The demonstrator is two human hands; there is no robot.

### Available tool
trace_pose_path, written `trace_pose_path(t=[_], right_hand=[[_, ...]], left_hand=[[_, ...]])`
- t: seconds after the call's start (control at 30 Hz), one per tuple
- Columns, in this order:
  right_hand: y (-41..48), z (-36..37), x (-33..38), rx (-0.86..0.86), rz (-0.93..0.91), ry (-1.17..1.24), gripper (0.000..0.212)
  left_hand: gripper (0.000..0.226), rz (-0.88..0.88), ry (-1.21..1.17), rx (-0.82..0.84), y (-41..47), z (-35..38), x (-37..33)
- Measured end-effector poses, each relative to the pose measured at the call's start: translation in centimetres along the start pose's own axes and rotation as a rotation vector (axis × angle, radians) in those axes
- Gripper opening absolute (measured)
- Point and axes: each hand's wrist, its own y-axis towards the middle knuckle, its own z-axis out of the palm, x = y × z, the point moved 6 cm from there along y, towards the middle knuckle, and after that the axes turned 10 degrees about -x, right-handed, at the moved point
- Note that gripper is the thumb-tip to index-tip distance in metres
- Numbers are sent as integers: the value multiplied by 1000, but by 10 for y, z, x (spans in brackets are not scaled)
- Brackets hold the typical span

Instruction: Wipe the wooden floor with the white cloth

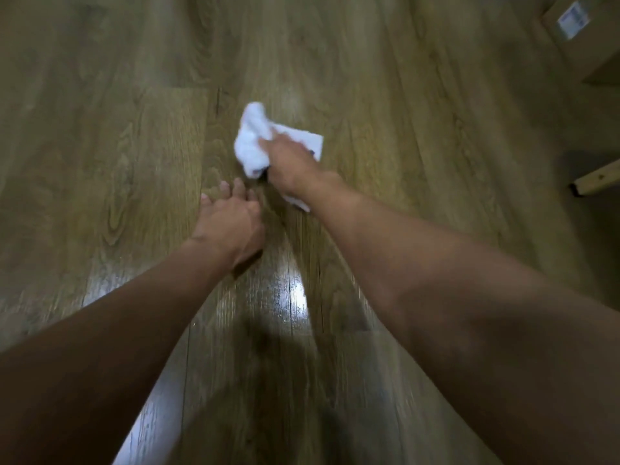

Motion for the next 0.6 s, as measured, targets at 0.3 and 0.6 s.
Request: trace_pose_path(t=[0.3, 0.6], right_hand=[[-50, -32, -86, -113, -88, 162, 43], [-80, -8, -46, -98, -226, 125, 58]], left_hand=[[59, 15, -21, -29, 7, 8, 7], [55, -38, -81, 25, 9, -3, 1]])
